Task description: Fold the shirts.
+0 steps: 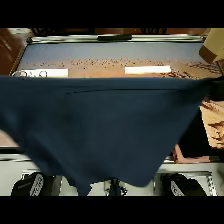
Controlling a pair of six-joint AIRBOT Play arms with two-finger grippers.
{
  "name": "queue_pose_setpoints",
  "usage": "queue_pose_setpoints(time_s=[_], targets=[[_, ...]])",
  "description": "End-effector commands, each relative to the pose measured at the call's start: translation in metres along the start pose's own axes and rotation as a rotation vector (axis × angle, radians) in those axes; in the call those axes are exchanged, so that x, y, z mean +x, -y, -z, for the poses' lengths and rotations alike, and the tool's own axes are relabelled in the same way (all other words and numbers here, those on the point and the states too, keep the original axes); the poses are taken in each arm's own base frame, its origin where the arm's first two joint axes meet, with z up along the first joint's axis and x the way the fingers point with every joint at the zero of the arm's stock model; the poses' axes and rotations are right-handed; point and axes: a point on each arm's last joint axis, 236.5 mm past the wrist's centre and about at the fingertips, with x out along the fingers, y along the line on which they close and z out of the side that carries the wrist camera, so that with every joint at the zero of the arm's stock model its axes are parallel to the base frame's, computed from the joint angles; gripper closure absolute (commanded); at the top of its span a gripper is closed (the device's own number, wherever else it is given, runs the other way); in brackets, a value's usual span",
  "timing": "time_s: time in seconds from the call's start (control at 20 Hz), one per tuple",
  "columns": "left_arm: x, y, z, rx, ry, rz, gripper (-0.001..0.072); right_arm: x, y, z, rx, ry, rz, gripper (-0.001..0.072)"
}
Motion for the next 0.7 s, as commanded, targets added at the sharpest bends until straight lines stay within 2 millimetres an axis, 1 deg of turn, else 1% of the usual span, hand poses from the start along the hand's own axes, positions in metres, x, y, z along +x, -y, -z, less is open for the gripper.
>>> queue_pose_setpoints(time_s=[0.0, 0.05, 0.1, 0.15, 0.25, 0.3, 0.4, 0.45, 0.55, 0.65], targets=[[0.099, -0.026, 0.101, -0.19, -0.291, 0.076, 0.0681, 0.129, -0.017, 0.036, 0.038, -0.239, -0.093, 0.0648], [0.129, -0.031, 0.116, -0.227, -0.311, 0.086, 0.0681, 0.166, -0.023, 0.029, 0.063, -0.227, -0.12, 0.0648], [0.157, -0.034, 0.124, -0.222, -0.311, 0.091, 0.0681, 0.198, -0.025, 0.02, 0.086, -0.201, -0.132, 0.0648], [0.182, -0.035, 0.128, -0.221, -0.309, 0.094, 0.068, 0.23, -0.026, 0.012, 0.111, -0.175, -0.141, 0.0648], [0.232, -0.036, 0.129, -0.237, -0.283, 0.088, 0.0679, 0.279, -0.035, 0.001, 0.17, -0.132, -0.181, 0.0648], [0.256, -0.038, 0.128, -0.239, -0.259, 0.075, 0.0678, 0.297, -0.036, -0.006, 0.197, -0.101, -0.189, 0.0648], [0.296, -0.042, 0.129, -0.259, -0.222, 0.053, 0.0678, 0.325, -0.028, -0.019, 0.246, -0.017, -0.164, 0.0648], [0.313, -0.045, 0.132, -0.292, -0.216, 0.037, 0.0678, 0.333, -0.023, -0.026, 0.254, 0.02, -0.15, 0.0648], [0.343, -0.051, 0.145, -0.361, -0.225, 0.016, 0.0678, 0.344, -0.017, -0.034, 0.258, 0.072, -0.128, 0.0648], [0.365, -0.048, 0.162, -0.401, -0.258, 0.024, 0.0678, 0.354, -0.015, -0.03, 0.261, 0.074, -0.12, 0.0648]])
